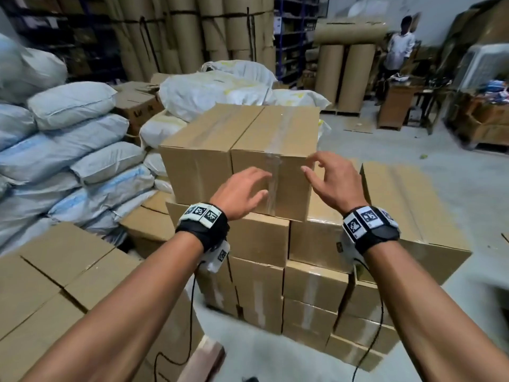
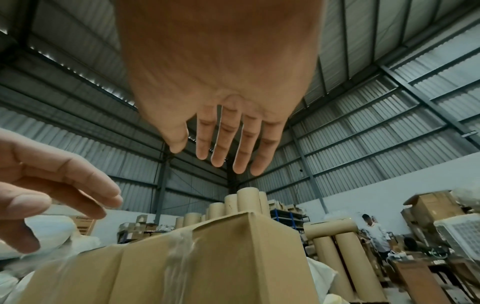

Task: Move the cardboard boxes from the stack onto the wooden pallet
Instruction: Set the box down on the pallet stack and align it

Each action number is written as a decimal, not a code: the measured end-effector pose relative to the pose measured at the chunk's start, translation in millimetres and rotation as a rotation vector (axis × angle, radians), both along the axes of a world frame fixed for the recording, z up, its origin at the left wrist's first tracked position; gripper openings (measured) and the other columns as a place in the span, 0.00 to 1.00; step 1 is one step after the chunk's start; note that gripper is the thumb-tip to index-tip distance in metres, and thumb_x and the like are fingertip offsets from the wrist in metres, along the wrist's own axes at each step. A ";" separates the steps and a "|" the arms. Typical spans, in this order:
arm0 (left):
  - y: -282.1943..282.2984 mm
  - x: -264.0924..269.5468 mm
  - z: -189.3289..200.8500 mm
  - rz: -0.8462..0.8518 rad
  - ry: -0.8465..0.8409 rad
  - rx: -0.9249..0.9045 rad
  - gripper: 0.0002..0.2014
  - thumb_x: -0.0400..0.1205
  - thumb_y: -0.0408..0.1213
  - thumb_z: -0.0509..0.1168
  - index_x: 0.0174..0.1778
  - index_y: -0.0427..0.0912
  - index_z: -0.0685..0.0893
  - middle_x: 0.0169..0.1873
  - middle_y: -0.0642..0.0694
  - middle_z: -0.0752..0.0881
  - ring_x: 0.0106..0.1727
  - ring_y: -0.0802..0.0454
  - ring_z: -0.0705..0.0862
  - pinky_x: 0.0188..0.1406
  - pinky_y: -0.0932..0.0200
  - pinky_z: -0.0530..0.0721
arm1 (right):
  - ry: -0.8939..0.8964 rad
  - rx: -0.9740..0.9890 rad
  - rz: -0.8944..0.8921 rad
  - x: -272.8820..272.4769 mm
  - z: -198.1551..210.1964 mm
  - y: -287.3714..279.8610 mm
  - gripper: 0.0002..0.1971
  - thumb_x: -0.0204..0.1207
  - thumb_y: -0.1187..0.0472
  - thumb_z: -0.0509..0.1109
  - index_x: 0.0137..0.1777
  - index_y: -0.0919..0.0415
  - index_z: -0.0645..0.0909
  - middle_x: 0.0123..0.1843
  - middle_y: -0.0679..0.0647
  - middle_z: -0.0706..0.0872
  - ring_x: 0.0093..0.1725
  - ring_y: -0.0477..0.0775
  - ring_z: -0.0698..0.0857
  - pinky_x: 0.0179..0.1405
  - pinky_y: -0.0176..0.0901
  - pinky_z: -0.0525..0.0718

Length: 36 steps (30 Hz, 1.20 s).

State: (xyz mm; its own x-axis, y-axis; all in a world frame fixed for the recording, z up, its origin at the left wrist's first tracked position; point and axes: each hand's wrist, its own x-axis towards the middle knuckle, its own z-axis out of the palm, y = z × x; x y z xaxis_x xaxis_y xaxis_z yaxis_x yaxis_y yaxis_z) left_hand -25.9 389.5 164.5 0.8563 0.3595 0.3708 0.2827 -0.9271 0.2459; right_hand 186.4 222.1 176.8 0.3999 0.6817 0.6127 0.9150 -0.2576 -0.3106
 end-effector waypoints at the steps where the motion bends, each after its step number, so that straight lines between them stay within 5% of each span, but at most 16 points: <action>1: 14.2 4.8 11.0 -0.003 0.006 0.018 0.24 0.90 0.52 0.63 0.83 0.56 0.73 0.79 0.53 0.76 0.71 0.54 0.79 0.71 0.44 0.84 | -0.006 -0.007 -0.018 6.4 10.2 12.6 0.15 0.86 0.37 0.65 0.64 0.43 0.83 0.61 0.45 0.89 0.59 0.53 0.87 0.51 0.51 0.87; 5: 71.6 24.4 45.0 -0.032 0.061 0.085 0.26 0.90 0.53 0.62 0.85 0.54 0.71 0.81 0.50 0.75 0.79 0.50 0.76 0.79 0.42 0.78 | -0.006 -0.188 -0.070 39.5 37.0 59.6 0.21 0.85 0.34 0.64 0.71 0.43 0.80 0.70 0.47 0.84 0.67 0.56 0.84 0.57 0.57 0.86; 11: 150.8 62.5 67.1 -0.101 0.171 0.147 0.27 0.90 0.58 0.61 0.83 0.51 0.72 0.77 0.48 0.77 0.74 0.46 0.79 0.72 0.39 0.81 | 0.022 -0.450 -0.078 97.0 42.8 113.8 0.29 0.84 0.31 0.63 0.78 0.47 0.75 0.78 0.51 0.76 0.74 0.59 0.79 0.65 0.62 0.83; 16: 199.6 104.8 80.6 -0.147 0.337 0.217 0.33 0.89 0.63 0.56 0.87 0.48 0.67 0.81 0.45 0.73 0.77 0.45 0.76 0.76 0.44 0.78 | 0.084 -0.571 0.001 155.4 37.0 154.1 0.36 0.83 0.28 0.58 0.83 0.50 0.71 0.85 0.54 0.69 0.80 0.63 0.74 0.77 0.68 0.77; 23: 254.1 174.7 95.7 -0.140 0.604 0.254 0.43 0.87 0.73 0.42 0.92 0.47 0.57 0.90 0.45 0.61 0.87 0.44 0.66 0.86 0.43 0.66 | 0.164 -0.590 0.084 215.2 27.0 213.7 0.33 0.91 0.36 0.51 0.86 0.56 0.67 0.87 0.61 0.66 0.84 0.66 0.71 0.86 0.57 0.66; 27: 275.6 209.6 87.9 -0.110 0.688 0.275 0.50 0.80 0.80 0.32 0.93 0.50 0.52 0.92 0.47 0.55 0.89 0.43 0.61 0.88 0.40 0.62 | 0.267 -0.577 0.114 237.5 14.5 244.9 0.36 0.88 0.31 0.48 0.86 0.55 0.65 0.84 0.62 0.65 0.83 0.67 0.71 0.85 0.65 0.67; 29: 281.9 223.0 81.8 -0.109 0.721 0.281 0.51 0.80 0.80 0.32 0.93 0.50 0.50 0.93 0.46 0.52 0.91 0.44 0.57 0.90 0.42 0.57 | 0.316 -0.563 0.105 245.9 5.7 253.9 0.40 0.85 0.27 0.45 0.88 0.53 0.61 0.88 0.62 0.60 0.85 0.68 0.68 0.86 0.65 0.66; 32: 286.7 234.7 72.5 -0.099 0.733 0.252 0.49 0.82 0.78 0.34 0.94 0.49 0.48 0.93 0.47 0.49 0.92 0.47 0.51 0.92 0.46 0.51 | 0.319 -0.569 0.094 250.8 -2.1 253.6 0.37 0.90 0.34 0.47 0.92 0.54 0.54 0.94 0.62 0.47 0.92 0.65 0.57 0.90 0.61 0.58; 36: 291.5 244.6 70.5 -0.089 0.696 0.196 0.43 0.87 0.74 0.39 0.94 0.53 0.45 0.93 0.50 0.46 0.92 0.49 0.49 0.92 0.46 0.48 | 0.352 -0.499 0.124 263.4 -9.9 236.7 0.34 0.93 0.39 0.48 0.94 0.55 0.53 0.95 0.60 0.44 0.94 0.59 0.48 0.91 0.54 0.51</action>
State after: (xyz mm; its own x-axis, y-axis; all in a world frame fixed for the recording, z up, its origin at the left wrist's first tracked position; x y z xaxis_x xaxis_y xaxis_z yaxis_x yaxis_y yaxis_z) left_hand 218.7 681.0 235.0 0.9401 0.2608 -0.2196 0.2351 -0.9624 -0.1364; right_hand 449.8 458.9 166.9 0.4190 0.9064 0.0539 0.8123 -0.3476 -0.4684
